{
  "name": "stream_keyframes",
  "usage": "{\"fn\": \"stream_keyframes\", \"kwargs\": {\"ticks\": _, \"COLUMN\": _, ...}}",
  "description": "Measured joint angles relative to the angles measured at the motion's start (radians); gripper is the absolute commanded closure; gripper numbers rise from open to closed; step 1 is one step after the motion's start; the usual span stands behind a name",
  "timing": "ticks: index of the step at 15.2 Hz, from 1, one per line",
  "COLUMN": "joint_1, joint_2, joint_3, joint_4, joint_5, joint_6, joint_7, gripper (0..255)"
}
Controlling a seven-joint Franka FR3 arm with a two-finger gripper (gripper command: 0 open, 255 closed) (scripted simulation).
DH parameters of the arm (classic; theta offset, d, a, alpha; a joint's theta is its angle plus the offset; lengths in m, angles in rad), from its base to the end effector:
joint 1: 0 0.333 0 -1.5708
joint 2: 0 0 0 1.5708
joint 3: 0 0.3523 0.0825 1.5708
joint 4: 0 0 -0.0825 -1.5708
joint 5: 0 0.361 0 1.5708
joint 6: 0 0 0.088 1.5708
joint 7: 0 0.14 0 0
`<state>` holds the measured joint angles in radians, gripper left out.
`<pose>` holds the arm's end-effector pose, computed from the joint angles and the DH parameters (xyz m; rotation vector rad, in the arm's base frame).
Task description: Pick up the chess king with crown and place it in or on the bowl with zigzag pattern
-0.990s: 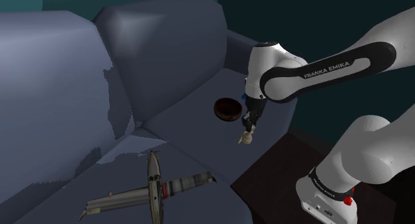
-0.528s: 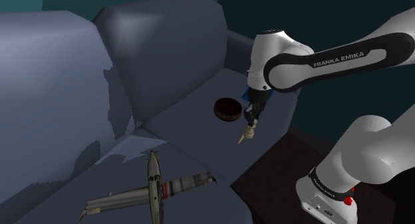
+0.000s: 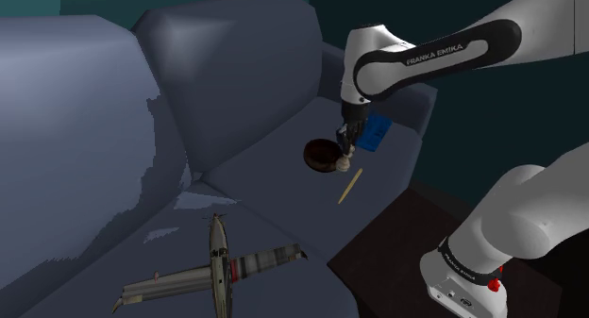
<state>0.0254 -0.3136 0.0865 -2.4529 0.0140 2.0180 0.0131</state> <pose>0.3863 0.0453 0.4186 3.1113 0.1341 -0.1890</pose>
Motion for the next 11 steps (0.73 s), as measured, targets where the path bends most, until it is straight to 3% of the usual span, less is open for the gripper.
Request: {"fn": "stream_keyframes", "kwargs": {"ticks": 11, "joint_1": -0.074, "joint_2": 0.351, "joint_3": -0.079, "joint_4": 0.434, "joint_5": -0.049, "joint_6": -0.081, "joint_7": -0.126, "gripper": 255}}
